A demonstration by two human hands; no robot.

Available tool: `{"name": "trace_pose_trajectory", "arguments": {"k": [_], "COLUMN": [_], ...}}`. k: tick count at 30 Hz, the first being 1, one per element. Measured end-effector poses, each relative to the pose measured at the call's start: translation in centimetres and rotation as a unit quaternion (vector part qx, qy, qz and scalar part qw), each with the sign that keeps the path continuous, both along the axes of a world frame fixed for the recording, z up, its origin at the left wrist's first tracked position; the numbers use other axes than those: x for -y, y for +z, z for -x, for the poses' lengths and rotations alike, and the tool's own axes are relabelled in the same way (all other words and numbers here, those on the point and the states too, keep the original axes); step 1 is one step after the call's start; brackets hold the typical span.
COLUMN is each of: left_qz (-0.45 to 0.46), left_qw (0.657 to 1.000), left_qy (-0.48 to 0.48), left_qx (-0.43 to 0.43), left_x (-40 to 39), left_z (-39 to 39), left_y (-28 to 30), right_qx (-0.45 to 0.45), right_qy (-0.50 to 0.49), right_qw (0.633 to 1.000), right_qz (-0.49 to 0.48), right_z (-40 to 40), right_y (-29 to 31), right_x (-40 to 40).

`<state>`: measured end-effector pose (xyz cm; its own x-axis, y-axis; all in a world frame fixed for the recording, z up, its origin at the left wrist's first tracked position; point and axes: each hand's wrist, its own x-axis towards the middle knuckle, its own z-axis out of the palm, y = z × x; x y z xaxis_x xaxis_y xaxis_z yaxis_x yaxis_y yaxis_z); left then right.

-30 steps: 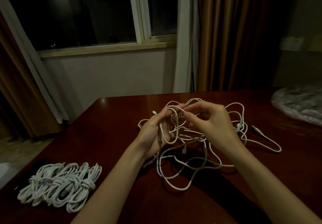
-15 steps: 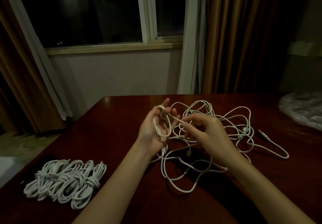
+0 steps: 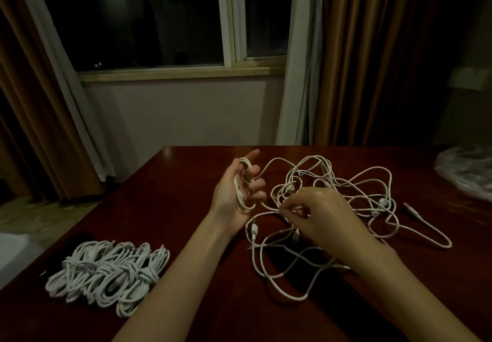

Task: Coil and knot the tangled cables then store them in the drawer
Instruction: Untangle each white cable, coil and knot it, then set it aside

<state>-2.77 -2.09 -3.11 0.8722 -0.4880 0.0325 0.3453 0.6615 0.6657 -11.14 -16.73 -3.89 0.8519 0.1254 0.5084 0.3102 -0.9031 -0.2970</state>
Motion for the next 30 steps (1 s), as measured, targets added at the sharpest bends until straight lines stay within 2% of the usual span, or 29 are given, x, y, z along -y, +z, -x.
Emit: {"name": "trace_pose_trajectory", "arguments": {"k": [3, 7, 12, 17, 21, 25, 30], "left_qz": [-0.022, -0.040, -0.109, -0.168, -0.224, -0.307, -0.353], "left_qw": [0.999, 0.997, 0.990, 0.976, 0.958, 0.922, 0.914], "left_qy": [0.028, 0.048, 0.051, 0.060, 0.055, 0.030, -0.038], "left_qx": [0.021, 0.034, 0.076, 0.129, 0.173, 0.233, 0.197], "left_x": [-0.4, -0.4, 0.6, 1.1, 1.5, 1.8, 1.6], "left_z": [-0.1, -0.5, 0.4, 0.9, 1.4, 2.3, 3.0], "left_y": [0.1, -0.1, -0.6, -0.7, -1.0, -1.2, -0.7], "right_qx": [-0.017, -0.001, 0.033, 0.051, 0.039, 0.017, 0.015], "right_qy": [0.027, 0.044, 0.106, 0.135, 0.131, 0.110, 0.070], "right_qw": [0.999, 0.992, 0.992, 0.986, 0.984, 0.982, 0.979], "right_qz": [0.000, -0.117, -0.064, -0.085, -0.112, -0.151, -0.193], "right_z": [0.1, 0.3, 0.2, 0.0, 0.0, 0.1, 0.0], "right_y": [0.4, 1.0, 0.6, 0.5, 0.4, 0.4, 0.4], "right_x": [0.3, 1.6, -0.2, -0.6, -0.6, -0.9, -0.7]}}
